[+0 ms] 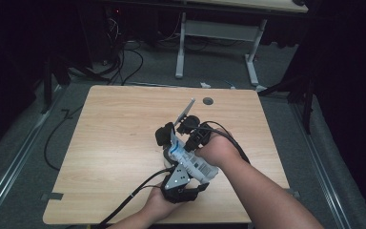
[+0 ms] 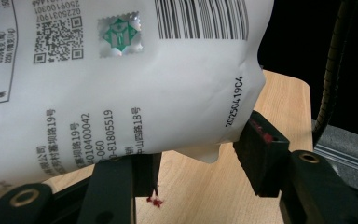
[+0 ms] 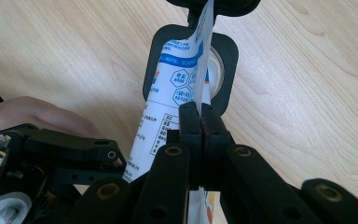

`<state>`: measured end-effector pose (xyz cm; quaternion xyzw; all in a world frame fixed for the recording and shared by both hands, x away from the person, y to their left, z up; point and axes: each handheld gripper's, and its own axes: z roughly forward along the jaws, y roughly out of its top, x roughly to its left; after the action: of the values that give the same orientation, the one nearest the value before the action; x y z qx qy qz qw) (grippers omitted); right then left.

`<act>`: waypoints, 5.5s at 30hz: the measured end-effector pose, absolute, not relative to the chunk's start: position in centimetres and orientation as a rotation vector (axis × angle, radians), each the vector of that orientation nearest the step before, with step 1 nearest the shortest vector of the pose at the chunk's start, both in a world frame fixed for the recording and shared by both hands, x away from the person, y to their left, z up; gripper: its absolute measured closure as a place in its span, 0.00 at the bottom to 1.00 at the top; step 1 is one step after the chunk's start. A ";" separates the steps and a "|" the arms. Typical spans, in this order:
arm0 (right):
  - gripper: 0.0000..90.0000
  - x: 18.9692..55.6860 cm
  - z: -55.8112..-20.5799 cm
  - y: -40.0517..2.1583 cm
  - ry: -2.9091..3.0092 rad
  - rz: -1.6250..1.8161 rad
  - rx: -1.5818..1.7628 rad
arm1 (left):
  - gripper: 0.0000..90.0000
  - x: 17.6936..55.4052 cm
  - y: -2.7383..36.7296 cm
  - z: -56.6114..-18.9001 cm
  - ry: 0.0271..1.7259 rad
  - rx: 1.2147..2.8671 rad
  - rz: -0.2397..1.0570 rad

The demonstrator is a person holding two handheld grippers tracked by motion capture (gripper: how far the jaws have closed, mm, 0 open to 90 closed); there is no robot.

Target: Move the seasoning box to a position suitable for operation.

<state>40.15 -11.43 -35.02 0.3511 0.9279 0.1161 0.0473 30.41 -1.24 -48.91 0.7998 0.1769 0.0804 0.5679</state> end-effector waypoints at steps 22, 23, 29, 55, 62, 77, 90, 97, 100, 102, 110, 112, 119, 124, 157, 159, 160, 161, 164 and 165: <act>1.00 40.1 -34.7 -11.7 2.811 0.356 1.080 | 0.60 30.6 -1.3 -48.9 0.408 1.876 0.196; 1.00 40.1 -34.7 -11.7 2.811 0.356 1.080 | 0.60 30.6 -1.3 -48.9 0.407 1.878 0.197; 1.00 40.2 -34.6 -11.7 2.805 0.365 1.086 | 0.60 30.8 -1.2 -48.7 0.403 1.882 0.201; 1.00 40.6 -34.5 -11.8 2.804 0.344 1.101 | 0.60 31.0 -1.5 -48.6 0.392 1.876 0.190; 1.00 40.5 -34.5 -11.8 2.812 0.344 1.085 | 0.60 31.0 -1.4 -48.6 0.387 1.875 0.192; 1.00 40.6 -34.5 -11.7 2.818 0.354 1.063 | 0.60 31.1 -1.4 -48.5 0.387 1.872 0.207; 1.00 40.8 -34.4 -11.6 2.815 0.345 1.078 | 0.60 31.2 -1.4 -48.4 0.387 1.867 0.205; 1.00 40.8 -34.4 -11.5 2.813 0.344 1.070 | 0.60 31.2 -1.3 -48.4 0.388 1.863 0.206; 1.00 40.8 -34.4 -11.6 2.811 0.345 1.069 | 0.60 31.2 -1.3 -48.4 0.387 1.863 0.205; 1.00 40.8 -34.4 -11.6 2.815 0.349 1.067 | 0.61 31.2 -1.3 -48.3 0.388 1.863 0.204; 1.00 41.1 -34.4 -11.5 2.819 0.357 1.053 | 0.61 31.4 -1.1 -48.2 0.394 1.856 0.205; 1.00 41.1 -34.4 -11.4 2.816 0.355 1.058 | 0.61 31.4 -1.1 -48.2 0.395 1.854 0.202; 1.00 41.1 -34.5 -11.3 2.816 0.346 1.059 | 0.61 31.3 -1.1 -48.2 0.394 1.853 0.206; 1.00 41.1 -34.5 -11.4 2.817 0.346 1.055 | 0.61 31.3 -1.2 -48.2 0.393 1.851 0.208; 1.00 41.2 -34.3 -11.4 2.814 0.353 1.061 | 0.61 31.3 -1.0 -47.9 0.386 1.843 0.217; 1.00 41.2 -34.3 -11.4 2.814 0.354 1.062 | 0.61 31.3 -1.0 -47.9 0.386 1.843 0.216; 1.00 41.2 -34.3 -11.4 2.814 0.354 1.062 | 0.61 31.3 -1.0 -47.9 0.386 1.843 0.216; 1.00 41.2 -34.3 -11.4 2.814 0.353 1.063 | 0.61 31.3 -1.1 -47.9 0.386 1.843 0.216; 1.00 41.3 -34.3 -11.4 2.815 0.350 1.059 | 0.61 31.3 -1.1 -47.9 0.385 1.842 0.216; 1.00 41.3 -34.3 -11.4 2.816 0.352 1.052 | 0.61 31.4 -1.1 -47.8 0.385 1.841 0.217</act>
<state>41.31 -11.43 -34.27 0.3469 0.9289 0.1162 0.0576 31.36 -1.06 -47.85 0.7891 0.1649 0.0930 0.5844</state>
